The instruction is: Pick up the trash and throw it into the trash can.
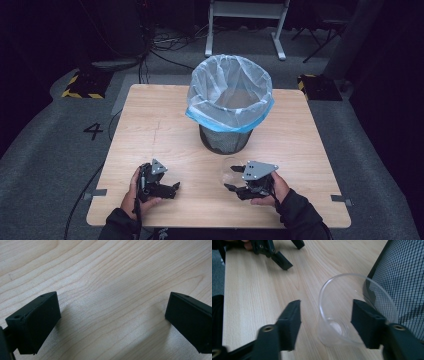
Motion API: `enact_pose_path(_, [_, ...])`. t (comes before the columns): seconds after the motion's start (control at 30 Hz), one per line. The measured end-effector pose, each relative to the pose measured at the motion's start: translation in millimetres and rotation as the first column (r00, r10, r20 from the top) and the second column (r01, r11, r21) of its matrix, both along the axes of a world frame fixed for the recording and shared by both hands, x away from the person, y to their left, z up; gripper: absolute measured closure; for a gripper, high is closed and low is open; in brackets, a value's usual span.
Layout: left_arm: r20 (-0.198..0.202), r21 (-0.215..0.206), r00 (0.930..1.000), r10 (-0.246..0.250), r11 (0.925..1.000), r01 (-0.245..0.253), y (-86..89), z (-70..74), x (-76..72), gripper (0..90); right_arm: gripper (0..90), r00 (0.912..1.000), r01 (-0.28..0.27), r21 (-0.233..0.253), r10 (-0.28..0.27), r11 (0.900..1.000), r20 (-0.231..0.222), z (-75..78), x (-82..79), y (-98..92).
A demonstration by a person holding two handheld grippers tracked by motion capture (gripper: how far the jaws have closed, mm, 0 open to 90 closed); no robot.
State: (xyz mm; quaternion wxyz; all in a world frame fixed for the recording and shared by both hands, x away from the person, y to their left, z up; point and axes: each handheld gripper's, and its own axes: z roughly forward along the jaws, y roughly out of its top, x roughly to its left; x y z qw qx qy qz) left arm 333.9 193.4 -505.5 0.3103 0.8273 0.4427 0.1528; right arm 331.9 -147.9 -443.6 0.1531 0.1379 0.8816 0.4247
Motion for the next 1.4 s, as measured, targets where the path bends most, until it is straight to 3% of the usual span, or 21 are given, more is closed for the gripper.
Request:
enact_pose_path(0.07, [-0.001, 0.001, 1.0, -0.001, 1.0, 0.001, 0.1, 0.1, 0.0, 0.1, 53.4, 1.0, -0.002, -0.014, 0.002, 1.0, 0.001, -2.8, 0.9, -0.6])
enact_pose_path(0.1, [-0.001, 0.001, 1.0, -0.001, 1.0, 0.001, 0.1, 0.1, 0.0, 0.1, 53.4, 1.0, -0.002, -0.014, 0.002, 1.0, 0.001, -2.8, 0.9, -0.6])
enact_pose_path(0.17, [-0.001, 0.001, 1.0, -0.001, 1.0, 0.001, 0.1, 0.1, 0.0, 0.1, 71.1, 1.0, -0.008, -0.042, 0.008, 0.999, 0.001, -6.2, 3.6, -1.7])
enact_pose_path(0.3, [-0.001, 0.001, 1.0, -0.002, 1.0, 0.002, 0.1, 0.1, 0.0, 0.1, 83.0, 0.9998, -0.019, -0.037, 0.019, 0.999, -0.005, -6.9, 5.6, -7.4])
enact_pose_path(0.43, [0.0, 0.001, 1.0, -0.001, 1.0, 0.001, 0.1, 0.1, 0.0, 0.1, 85.2, 0.9997, 0.006, -0.007, -0.006, 1.0, -0.023, -4.7, 5.9, -14.4])
enact_pose_path(0.77, [0.0, 0.0, 1.0, -0.001, 1.0, 0.001, 0.0, 0.0, -0.1, 0.2, 85.0, 0.9996, 0.026, 0.053, -0.027, 0.998, 0.012, 11.5, 1.2, -31.2])
enact_pose_path(0.93, [0.0, -0.001, 1.0, -0.001, 1.0, 0.001, -0.1, 0.0, -0.2, 0.2, 84.8, 0.9975, 0.047, 0.112, -0.052, 0.993, 0.047, 28.6, -2.5, -48.7])
enact_pose_path(1.4, [0.0, 0.0, 1.0, 0.0, 1.0, 0.0, -0.2, 0.0, -0.2, 0.2, 84.8, 0.988, 0.103, 0.198, -0.123, 0.975, 0.093, 51.3, -6.8, -81.9])
